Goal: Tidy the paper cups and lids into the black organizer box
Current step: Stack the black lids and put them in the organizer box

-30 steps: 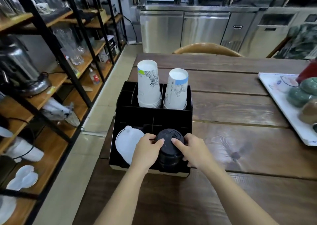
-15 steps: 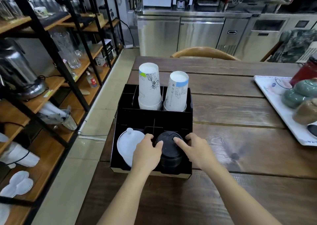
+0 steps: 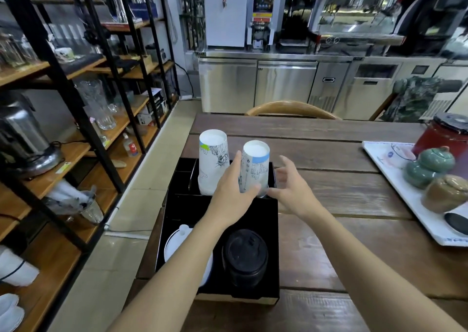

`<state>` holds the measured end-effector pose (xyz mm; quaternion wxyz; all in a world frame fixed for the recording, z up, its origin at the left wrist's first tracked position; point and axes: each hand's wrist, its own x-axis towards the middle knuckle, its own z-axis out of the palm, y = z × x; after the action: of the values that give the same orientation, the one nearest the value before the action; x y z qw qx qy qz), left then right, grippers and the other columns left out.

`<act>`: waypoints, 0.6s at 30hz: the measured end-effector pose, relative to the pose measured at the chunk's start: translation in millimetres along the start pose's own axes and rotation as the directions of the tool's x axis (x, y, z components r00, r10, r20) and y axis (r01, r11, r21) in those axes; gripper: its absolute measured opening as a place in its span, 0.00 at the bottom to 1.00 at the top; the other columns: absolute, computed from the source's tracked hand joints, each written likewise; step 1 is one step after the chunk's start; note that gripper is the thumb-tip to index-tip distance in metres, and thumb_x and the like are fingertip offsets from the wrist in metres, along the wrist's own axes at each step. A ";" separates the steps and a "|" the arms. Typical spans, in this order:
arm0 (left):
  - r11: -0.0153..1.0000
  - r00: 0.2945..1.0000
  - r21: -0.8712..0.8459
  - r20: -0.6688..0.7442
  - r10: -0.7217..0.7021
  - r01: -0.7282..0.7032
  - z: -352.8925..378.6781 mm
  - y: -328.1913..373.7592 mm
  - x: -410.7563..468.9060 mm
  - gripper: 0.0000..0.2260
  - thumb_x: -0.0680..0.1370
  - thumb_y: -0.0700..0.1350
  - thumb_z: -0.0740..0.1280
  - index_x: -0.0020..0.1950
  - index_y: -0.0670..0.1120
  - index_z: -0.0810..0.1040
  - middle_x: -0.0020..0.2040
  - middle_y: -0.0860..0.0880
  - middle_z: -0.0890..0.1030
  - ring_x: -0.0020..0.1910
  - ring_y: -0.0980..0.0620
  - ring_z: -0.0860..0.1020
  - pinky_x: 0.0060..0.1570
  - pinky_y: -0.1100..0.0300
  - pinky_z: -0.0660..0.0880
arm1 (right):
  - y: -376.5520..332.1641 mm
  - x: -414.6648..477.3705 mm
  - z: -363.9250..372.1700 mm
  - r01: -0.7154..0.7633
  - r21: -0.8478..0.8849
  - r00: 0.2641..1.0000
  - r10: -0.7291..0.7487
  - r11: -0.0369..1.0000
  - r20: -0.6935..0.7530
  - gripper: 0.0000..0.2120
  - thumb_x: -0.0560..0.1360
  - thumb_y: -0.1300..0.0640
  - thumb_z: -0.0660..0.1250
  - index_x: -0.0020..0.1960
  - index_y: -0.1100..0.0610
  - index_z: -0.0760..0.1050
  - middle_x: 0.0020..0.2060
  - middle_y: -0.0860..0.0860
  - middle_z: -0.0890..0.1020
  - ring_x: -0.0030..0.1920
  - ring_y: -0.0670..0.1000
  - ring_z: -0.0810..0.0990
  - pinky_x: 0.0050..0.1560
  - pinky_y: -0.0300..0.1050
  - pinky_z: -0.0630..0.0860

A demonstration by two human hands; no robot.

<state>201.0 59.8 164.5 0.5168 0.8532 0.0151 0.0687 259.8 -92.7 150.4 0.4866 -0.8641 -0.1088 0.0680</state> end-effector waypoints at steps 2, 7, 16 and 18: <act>1.000 0.999 -0.020 0.038 -0.009 0.010 3.1 -0.2 10.8 0.40 0.75 0.47 0.67 0.78 0.53 0.44 0.78 0.53 0.53 0.68 0.67 0.51 0.65 0.67 0.50 | 0.5 13.2 -1.8 -0.027 0.030 0.995 0.024 0.999 0.097 0.51 0.67 0.60 0.73 0.77 0.47 0.42 0.72 0.50 0.66 0.71 0.49 0.65 0.63 0.41 0.63; 0.989 0.995 -0.127 0.063 -0.072 0.080 12.9 -4.3 22.1 0.41 0.73 0.47 0.68 0.77 0.56 0.44 0.78 0.54 0.53 0.77 0.57 0.50 0.76 0.53 0.51 | 5.0 29.2 1.3 -0.088 0.173 0.970 0.045 0.981 0.239 0.57 0.66 0.67 0.72 0.76 0.46 0.34 0.76 0.46 0.56 0.71 0.44 0.59 0.63 0.36 0.64; 0.981 0.987 -0.161 0.135 -0.090 0.111 17.8 -10.8 34.7 0.48 0.69 0.49 0.69 0.76 0.58 0.37 0.79 0.53 0.52 0.77 0.54 0.53 0.75 0.48 0.56 | 1.8 23.6 7.5 0.065 0.213 0.961 -0.119 0.975 0.252 0.46 0.64 0.67 0.69 0.73 0.39 0.55 0.64 0.32 0.73 0.65 0.35 0.72 0.64 0.36 0.69; 0.969 0.979 -0.200 0.172 -0.111 0.145 18.3 -12.4 37.2 0.51 0.66 0.52 0.70 0.75 0.61 0.34 0.79 0.53 0.49 0.78 0.54 0.51 0.75 0.47 0.55 | 3.7 19.9 9.9 0.087 0.209 0.961 -0.138 0.974 0.241 0.45 0.66 0.69 0.68 0.72 0.36 0.55 0.61 0.28 0.73 0.63 0.34 0.73 0.65 0.37 0.70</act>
<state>240.9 53.1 149.0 0.6073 0.7935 0.0216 -0.0321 277.3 -81.3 141.8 0.5545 -0.7886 -0.2120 0.1604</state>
